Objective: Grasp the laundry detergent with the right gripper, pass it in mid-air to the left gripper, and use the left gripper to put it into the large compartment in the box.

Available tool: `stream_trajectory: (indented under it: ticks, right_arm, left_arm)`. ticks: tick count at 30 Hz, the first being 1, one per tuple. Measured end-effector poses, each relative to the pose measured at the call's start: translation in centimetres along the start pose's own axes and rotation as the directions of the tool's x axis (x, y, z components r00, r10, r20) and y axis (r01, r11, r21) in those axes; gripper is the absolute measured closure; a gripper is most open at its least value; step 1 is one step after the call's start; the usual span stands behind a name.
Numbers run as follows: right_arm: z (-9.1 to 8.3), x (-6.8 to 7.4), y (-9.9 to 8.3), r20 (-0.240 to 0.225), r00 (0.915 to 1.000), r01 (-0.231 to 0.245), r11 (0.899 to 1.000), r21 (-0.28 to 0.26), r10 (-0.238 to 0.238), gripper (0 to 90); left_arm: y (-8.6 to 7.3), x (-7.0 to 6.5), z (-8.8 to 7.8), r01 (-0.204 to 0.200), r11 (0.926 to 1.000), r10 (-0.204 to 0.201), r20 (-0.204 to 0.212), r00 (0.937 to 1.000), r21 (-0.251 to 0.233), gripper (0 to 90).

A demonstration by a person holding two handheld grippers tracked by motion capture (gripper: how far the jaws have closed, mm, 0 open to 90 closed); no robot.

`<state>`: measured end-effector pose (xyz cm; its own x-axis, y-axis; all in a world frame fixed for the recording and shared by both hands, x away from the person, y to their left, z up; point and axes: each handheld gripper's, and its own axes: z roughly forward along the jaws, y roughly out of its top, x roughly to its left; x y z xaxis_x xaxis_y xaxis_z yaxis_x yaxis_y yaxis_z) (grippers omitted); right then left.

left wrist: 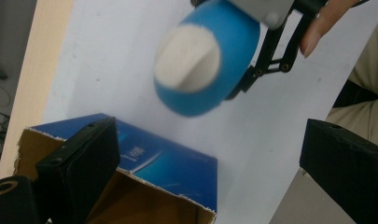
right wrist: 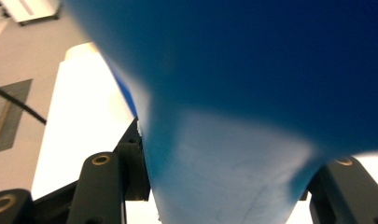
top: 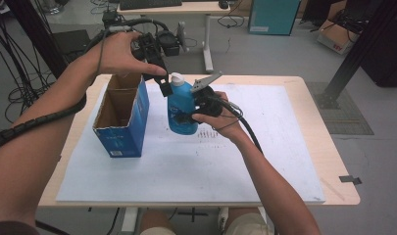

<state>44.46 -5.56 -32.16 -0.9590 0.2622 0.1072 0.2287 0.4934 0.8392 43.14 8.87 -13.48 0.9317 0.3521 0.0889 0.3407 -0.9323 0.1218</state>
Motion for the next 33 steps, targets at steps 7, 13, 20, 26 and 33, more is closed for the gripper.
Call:
stream_trajectory:
  ticks: [7, 13, 20, 26, 33]
  right_arm:
    - [0.9, 1.6, -0.6, -0.054, 0.9974, 0.049, 0.999, -0.003, -0.049, 42.2]
    - [1.1, 2.1, -1.4, -0.065, 0.9962, 0.057, 0.998, -0.018, -0.058, 42.2]
    - [0.6, 2.7, -1.4, -0.106, 0.9905, 0.082, 0.995, -0.052, -0.087, 42.2]
    - [-0.1, 3.1, -1.0, -0.127, 0.9827, 0.126, 0.989, -0.073, -0.135, 42.1]
    - [-0.8, 3.6, -0.6, -0.124, 0.9785, 0.154, 0.984, -0.087, -0.165, 42.1]
  left_arm:
    - [0.2, -0.9, 1.3, -0.021, 0.9988, 0.018, 0.068, 0.9975, 0.045, 5.6]
    - [0.9, -1.5, 2.0, -0.112, 0.9913, 0.105, 0.097, 0.9897, 0.07, 5.1]
    - [1.6, -2.4, 3.1, -0.153, 0.9846, 0.144, 0.102, 0.9843, 0.085, 5.0]
    - [1.9, -2.6, 3.6, -0.163, 0.9836, 0.153, 0.122, 0.9806, 0.077, 5.0]
    - [2.1, -3.0, 4.0, -0.183, 0.9792, 0.17, 0.134, 0.9763, 0.088, 5.0]
